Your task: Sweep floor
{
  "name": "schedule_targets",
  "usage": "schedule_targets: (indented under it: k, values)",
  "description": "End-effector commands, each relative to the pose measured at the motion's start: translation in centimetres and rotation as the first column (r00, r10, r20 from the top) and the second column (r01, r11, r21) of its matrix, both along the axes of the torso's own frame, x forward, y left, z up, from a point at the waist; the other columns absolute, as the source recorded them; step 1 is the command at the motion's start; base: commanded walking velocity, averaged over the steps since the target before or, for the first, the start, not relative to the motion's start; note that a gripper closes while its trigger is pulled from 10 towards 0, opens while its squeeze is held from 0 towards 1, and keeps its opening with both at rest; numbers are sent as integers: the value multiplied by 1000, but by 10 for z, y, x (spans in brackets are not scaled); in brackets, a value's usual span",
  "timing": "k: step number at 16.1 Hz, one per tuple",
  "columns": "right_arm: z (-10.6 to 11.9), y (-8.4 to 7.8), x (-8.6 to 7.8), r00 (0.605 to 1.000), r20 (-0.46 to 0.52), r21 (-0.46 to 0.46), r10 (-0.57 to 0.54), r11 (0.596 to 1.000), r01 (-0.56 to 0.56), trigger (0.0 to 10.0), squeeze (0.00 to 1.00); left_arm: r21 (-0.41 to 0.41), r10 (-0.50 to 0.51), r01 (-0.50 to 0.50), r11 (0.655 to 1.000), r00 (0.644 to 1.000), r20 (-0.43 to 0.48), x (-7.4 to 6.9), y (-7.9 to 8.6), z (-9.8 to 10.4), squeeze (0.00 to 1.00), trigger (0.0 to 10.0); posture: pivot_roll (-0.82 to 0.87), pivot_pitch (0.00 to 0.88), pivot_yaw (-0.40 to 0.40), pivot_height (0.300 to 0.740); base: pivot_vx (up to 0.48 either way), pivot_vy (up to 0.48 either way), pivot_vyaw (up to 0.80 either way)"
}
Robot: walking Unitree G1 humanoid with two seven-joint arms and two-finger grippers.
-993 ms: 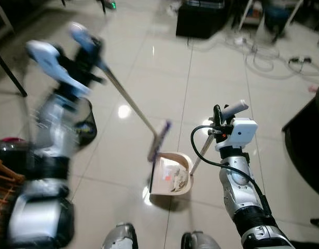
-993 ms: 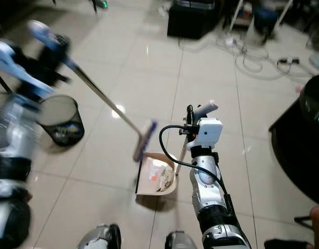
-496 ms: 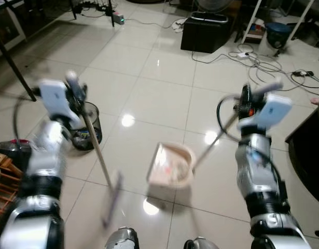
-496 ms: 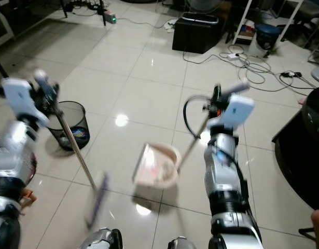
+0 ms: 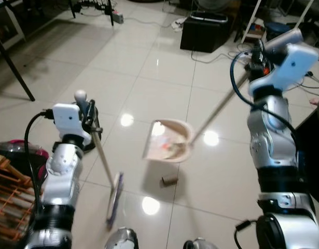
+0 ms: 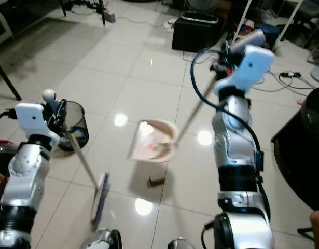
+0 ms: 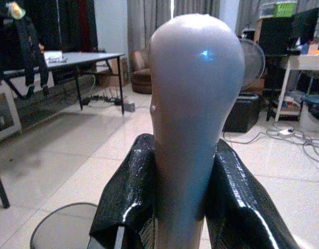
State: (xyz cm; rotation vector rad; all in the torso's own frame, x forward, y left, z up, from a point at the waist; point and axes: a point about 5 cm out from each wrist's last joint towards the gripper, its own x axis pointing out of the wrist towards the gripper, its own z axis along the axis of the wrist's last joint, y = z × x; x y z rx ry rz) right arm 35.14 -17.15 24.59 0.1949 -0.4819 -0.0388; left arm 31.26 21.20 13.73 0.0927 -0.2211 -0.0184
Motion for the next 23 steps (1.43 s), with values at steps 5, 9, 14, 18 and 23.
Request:
schedule_targets:
  k: [5,9,14,18,23]
  values:
    - [21,11,-4,997,44,45,57,997,-59,10000,0,74,11,-12,997,1000,11,-2,-11,6,0,10000,-12,0,-9,740,316,0,753]
    - [28,4,-7,998,55,87,40,995,-45,10000,0,76,17,-16,997,1000,-7,-1,-13,5,0,10000,-24,0,1,740,400,0,800]
    - [31,3,-7,997,55,100,47,994,-52,10000,0,72,15,-14,997,1000,-18,-1,-15,3,0,10000,-21,0,-3,740,454,0,800]
    - [33,2,-8,997,66,106,42,993,-49,10000,0,72,19,-17,997,1000,-22,-1,-14,2,0,10000,-21,0,-2,740,459,0,764]
    - [36,-5,-10,996,89,135,17,990,-29,10000,0,71,5,-3,997,999,-32,0,-19,0,0,10000,-29,0,2,740,458,0,0]
